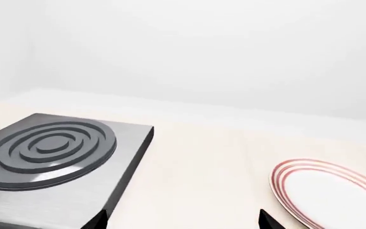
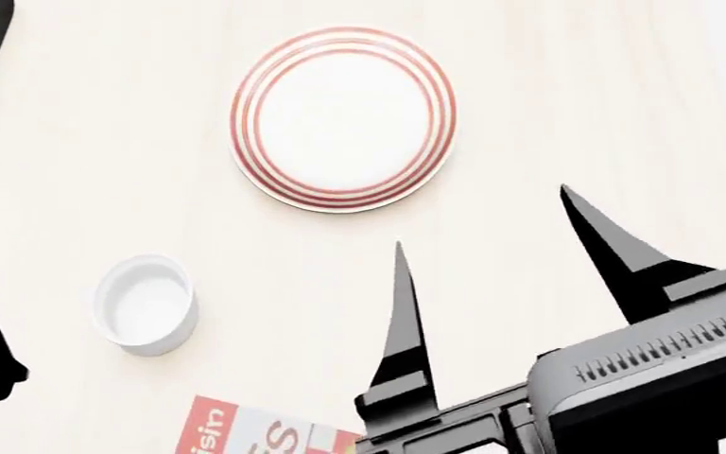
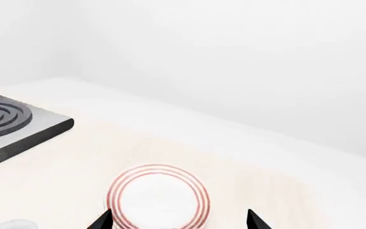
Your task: Pick the akita bowl on the cookies box and place it on the plate.
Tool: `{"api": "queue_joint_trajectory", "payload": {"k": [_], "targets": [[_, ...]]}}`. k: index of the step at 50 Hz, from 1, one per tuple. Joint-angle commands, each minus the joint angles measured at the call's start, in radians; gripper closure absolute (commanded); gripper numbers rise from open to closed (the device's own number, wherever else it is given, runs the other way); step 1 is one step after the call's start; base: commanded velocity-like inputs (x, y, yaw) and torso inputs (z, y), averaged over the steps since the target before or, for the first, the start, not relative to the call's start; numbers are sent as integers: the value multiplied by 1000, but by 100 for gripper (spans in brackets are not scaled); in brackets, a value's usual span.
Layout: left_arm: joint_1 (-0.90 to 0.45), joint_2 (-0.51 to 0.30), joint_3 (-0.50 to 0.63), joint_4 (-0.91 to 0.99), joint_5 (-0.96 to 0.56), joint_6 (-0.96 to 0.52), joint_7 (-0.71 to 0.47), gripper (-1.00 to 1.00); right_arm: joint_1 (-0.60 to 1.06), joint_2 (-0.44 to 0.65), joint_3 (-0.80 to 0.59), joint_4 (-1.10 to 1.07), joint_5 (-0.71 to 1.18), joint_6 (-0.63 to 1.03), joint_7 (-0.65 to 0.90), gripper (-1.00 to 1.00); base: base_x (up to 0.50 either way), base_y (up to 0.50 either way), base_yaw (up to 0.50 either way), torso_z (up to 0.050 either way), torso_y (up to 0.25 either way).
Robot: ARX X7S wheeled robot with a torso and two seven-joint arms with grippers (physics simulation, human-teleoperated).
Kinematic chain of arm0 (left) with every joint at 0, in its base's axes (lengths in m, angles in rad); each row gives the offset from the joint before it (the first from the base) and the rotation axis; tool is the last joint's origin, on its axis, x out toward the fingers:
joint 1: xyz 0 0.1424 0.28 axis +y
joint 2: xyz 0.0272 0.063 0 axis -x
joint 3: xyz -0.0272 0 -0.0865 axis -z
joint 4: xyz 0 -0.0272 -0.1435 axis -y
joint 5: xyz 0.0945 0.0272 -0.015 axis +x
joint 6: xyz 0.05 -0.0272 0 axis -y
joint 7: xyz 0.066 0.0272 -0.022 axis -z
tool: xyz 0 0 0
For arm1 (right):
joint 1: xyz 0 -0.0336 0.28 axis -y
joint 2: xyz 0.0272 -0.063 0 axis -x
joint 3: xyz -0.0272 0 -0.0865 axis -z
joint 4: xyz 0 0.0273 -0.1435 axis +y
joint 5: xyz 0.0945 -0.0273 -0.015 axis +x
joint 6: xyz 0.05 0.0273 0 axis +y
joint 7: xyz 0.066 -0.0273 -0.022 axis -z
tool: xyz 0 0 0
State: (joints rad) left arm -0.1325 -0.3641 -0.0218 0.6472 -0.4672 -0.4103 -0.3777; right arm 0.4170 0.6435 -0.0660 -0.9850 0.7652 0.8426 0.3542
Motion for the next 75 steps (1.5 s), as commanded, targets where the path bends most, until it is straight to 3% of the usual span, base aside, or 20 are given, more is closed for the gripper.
{"api": "queue_joint_trajectory", "payload": {"k": [1,5,11,20,28,32,36,45,58,75], "targets": [[-24,-20,-9,20,-7,-52,-32,-100,310,204,-161,-61,409,82,158,-100,0,0,0,0,0],[-22,-22,-8,20,-4,-48,-31,-100,459,328,-435,-62,425,-67,196,-100,0,0,0,0,0],[-21,-25,-9,20,-8,-48,-31,-100,645,397,-711,-62,480,-197,248,-100,0,0,0,0,0],[-18,-27,-9,16,-11,-45,-31,-100,1202,439,-1443,-62,491,-479,337,-100,0,0,0,0,0],[-9,-29,-8,17,-14,-38,-28,-100,1728,268,-2244,-62,396,-807,452,-100,0,0,0,0,0],[-7,-29,-7,12,-16,-32,-25,-100,1849,146,-2502,-62,332,-979,529,-100,0,0,0,0,0],[-3,-28,-4,2,-12,-24,-22,-100,1867,31,-2626,-58,282,-1051,587,-100,0,0,0,0,0],[5,-31,-1,0,-14,-18,-18,-100,1874,-106,-2736,-59,291,-1156,611,-100,0,0,0,0,0],[-1,-35,4,-3,-16,-22,-22,-100,1903,-372,-2938,-60,164,-1354,745,-100,0,0,0,0,0],[5,-36,3,-12,-19,-9,-22,-100,1830,-541,-3011,-47,132,-1401,808,-100,0,0,0,0,0]]}}
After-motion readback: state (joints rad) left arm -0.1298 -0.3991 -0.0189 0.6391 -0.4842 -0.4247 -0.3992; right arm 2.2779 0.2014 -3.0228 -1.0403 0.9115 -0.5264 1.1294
